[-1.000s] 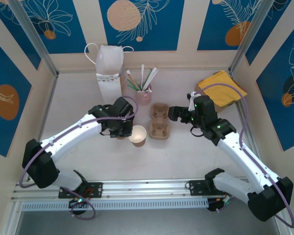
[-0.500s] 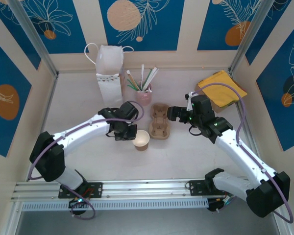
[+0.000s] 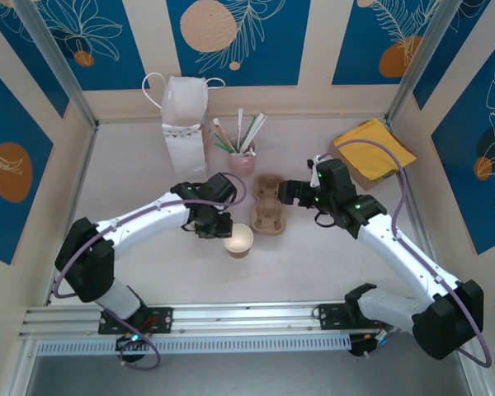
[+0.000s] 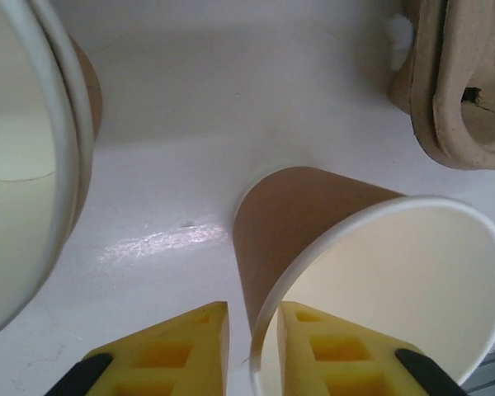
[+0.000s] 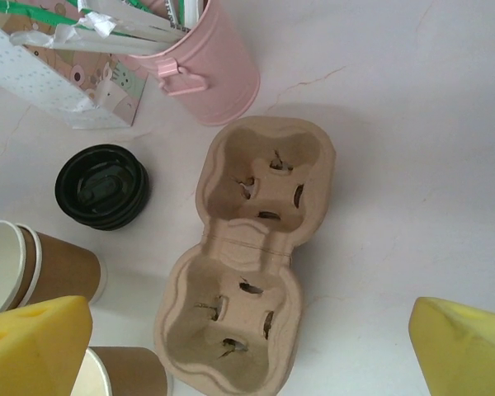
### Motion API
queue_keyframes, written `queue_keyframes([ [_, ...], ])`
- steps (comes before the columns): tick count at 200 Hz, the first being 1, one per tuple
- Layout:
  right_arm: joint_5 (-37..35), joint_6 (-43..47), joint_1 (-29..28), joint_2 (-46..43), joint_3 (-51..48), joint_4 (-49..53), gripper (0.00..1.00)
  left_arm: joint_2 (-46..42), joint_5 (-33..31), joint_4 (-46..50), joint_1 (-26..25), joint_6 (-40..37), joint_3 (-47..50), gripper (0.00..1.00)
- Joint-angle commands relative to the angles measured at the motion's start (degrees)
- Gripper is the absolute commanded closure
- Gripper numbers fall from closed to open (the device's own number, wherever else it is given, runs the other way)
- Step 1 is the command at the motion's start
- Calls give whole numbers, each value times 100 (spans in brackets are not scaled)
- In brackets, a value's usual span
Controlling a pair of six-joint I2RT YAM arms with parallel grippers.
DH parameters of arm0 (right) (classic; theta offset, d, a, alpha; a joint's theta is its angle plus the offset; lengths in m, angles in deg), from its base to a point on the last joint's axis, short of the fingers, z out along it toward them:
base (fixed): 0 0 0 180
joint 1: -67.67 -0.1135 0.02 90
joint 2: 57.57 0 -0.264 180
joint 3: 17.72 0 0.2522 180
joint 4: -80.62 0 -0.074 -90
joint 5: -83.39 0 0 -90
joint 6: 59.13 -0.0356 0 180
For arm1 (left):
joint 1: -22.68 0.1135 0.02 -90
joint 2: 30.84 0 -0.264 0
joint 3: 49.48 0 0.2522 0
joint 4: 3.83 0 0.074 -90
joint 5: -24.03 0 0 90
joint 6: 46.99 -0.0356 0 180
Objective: Pack the takeout coffee
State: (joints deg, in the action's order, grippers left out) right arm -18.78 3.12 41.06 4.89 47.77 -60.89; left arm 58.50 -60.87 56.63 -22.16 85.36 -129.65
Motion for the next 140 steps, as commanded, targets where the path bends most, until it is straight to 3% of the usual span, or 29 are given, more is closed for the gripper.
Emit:
queue_keyframes([
  [1,67,-33,-64,68,272,-39,1,98,55,255,-66,-108,-280,73],
  [50,109,-12,-176,289,458,-100,1,86,-140,864,25,-411,-1202,51],
  [86,140,32,-283,464,666,-109,1,264,-330,1307,392,-758,-1894,51],
  [140,123,46,-463,554,811,-100,1,708,-702,1606,1385,-1161,-2500,58],
])
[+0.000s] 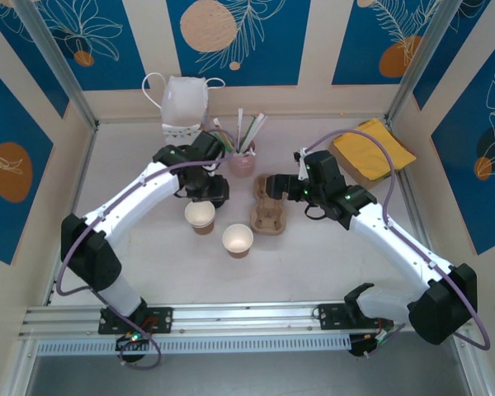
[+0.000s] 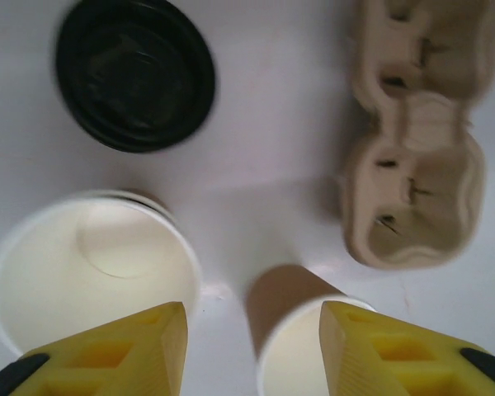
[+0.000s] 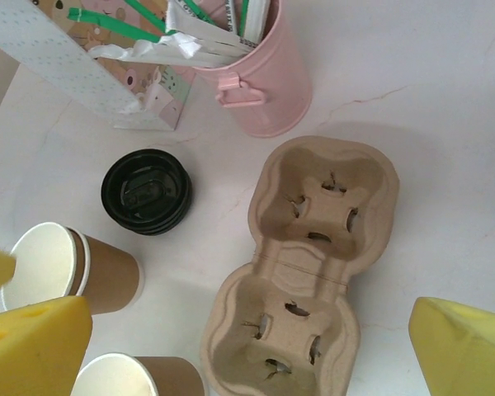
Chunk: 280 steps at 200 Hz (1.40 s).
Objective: Pack the takeout coffee
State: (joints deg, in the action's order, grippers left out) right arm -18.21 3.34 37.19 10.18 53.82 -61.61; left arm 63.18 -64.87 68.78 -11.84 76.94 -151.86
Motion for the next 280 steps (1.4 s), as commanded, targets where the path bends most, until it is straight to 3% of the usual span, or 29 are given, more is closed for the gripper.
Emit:
queue_keyframes([
  [1,68,26,-83,27,206,-28,1,249,-307,390,369,-332,-288,58],
  [47,67,-7,-243,37,208,7,1,994,-506,235,887,-691,-701,63],
  [127,-67,-87,-362,46,189,165,1,2400,-761,-38,1008,-1060,-1287,66],
  [184,-115,-66,-363,55,204,192,1,2604,-778,-260,1009,-1146,-1137,72],
  [201,-115,-94,-364,67,199,192,1,2608,-802,-284,1008,-1146,-1106,78],
  [266,-89,-117,-371,106,207,201,1,2566,-690,-488,1008,-1145,-825,76],
  [280,-79,-121,-371,103,212,204,1,2560,-729,-506,1008,-1135,-784,82],
])
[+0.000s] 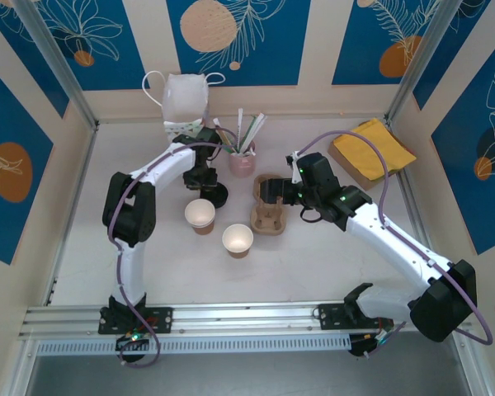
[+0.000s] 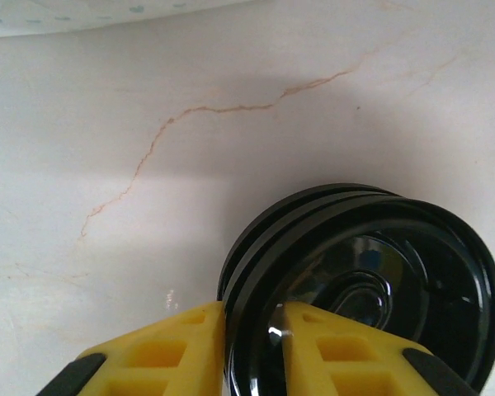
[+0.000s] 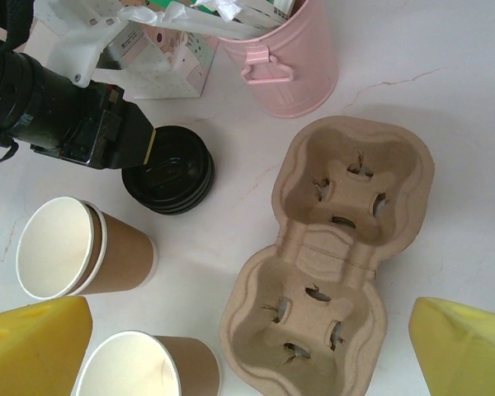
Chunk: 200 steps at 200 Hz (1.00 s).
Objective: Pack the takeout coffee
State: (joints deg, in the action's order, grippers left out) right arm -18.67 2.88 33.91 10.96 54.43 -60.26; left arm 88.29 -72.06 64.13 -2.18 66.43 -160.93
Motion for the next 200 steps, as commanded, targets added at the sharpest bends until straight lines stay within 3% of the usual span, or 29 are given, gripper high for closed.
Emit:
queue_keyframes([
  [1,-34,-75,-43,26,153,67,1,45,-13,-41,42,-83,130,82],
  [39,-51,-55,-52,24,164,100,1,-136,-60,-67,42,-63,230,93],
  [127,40,-55,-57,50,112,-13,1,-909,205,12,60,262,204,94],
  [164,139,-56,-52,55,170,-88,1,-1267,681,-73,103,515,322,94],
  [200,470,-139,-27,7,220,-279,1,-1862,1653,-593,281,1001,837,94],
])
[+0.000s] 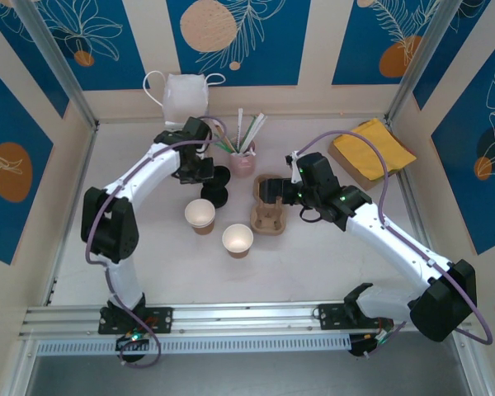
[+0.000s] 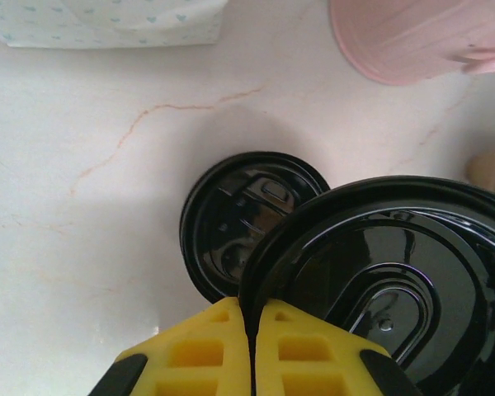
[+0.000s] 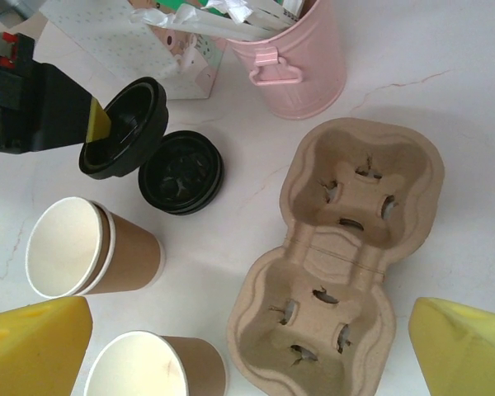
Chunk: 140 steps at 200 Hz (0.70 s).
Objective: Pack the takeout coffee
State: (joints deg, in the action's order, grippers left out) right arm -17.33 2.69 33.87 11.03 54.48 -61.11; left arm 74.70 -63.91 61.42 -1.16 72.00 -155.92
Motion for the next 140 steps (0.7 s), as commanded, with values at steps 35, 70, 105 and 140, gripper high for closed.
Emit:
queue_keyframes([
  [35,805,-372,56,-56,343,-386,1,-1176,1910,-1090,300,1171,1018,94],
  [70,1363,-779,139,-196,418,-919,1,-1800,2760,-2053,415,2123,1756,94],
  [105,2146,-1413,384,80,844,-1142,5,-2213,3298,-2917,423,2982,2166,93],
  [140,2774,-2154,539,417,1118,-1699,8,-2414,3754,-4242,456,4083,2625,93],
])
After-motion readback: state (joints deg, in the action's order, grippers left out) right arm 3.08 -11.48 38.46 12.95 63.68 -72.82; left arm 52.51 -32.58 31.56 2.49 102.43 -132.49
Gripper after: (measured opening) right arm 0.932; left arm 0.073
